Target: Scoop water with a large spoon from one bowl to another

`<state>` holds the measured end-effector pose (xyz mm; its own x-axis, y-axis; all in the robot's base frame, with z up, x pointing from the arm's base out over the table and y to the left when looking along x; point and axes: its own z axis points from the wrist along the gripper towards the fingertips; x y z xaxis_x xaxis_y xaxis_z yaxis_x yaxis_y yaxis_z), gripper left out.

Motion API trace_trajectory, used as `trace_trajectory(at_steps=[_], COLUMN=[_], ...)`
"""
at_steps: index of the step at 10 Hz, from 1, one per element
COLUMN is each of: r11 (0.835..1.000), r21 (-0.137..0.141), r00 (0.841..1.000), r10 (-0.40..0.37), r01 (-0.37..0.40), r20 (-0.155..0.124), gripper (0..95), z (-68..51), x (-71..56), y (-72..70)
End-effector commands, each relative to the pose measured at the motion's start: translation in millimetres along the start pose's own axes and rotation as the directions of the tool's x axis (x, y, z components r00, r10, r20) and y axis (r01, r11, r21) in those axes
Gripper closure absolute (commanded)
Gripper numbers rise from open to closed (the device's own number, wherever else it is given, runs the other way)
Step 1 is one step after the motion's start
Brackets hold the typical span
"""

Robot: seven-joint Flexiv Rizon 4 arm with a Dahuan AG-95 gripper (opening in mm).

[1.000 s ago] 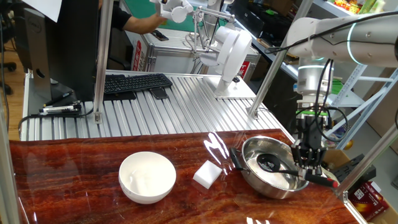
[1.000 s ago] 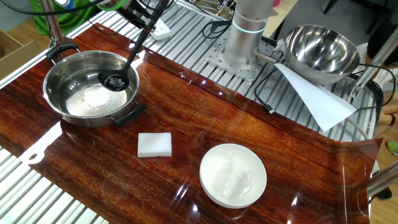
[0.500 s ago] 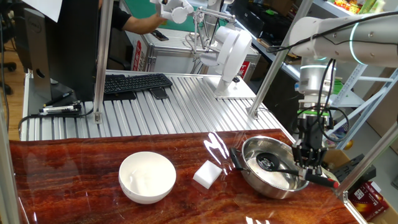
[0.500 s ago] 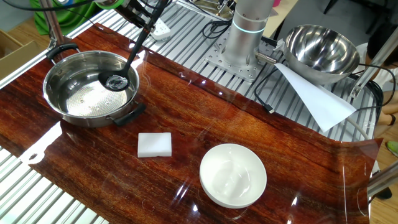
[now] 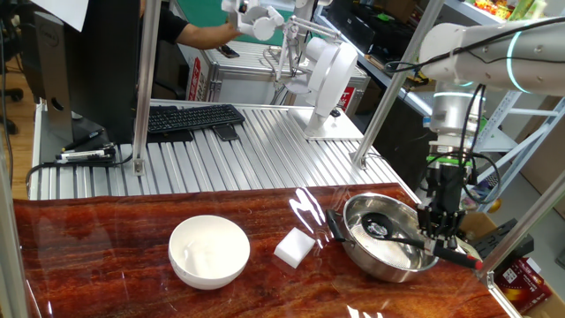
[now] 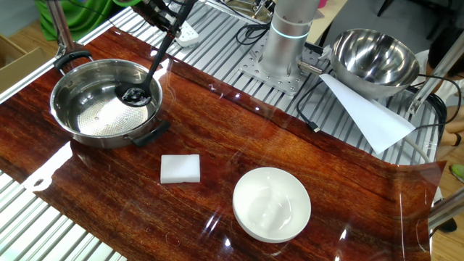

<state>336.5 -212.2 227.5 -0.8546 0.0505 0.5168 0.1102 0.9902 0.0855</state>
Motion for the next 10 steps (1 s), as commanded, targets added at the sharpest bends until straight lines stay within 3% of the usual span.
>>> trace_trajectory(at_steps=[1, 3, 10], r11=[1.0, 0.999, 0.998], r21=[-0.004, -0.013, -0.06], r00=[1.0, 0.999, 0.993], r10=[0.024, 0.031, -0.012], r01=[-0.024, -0.031, 0.019], r20=[0.018, 0.007, 0.114], gripper=[95.0, 95.0, 95.0], z=[0.4, 0.4, 0.4], x=[-0.6, -0.6, -0.6], y=[0.0, 0.0, 0.0])
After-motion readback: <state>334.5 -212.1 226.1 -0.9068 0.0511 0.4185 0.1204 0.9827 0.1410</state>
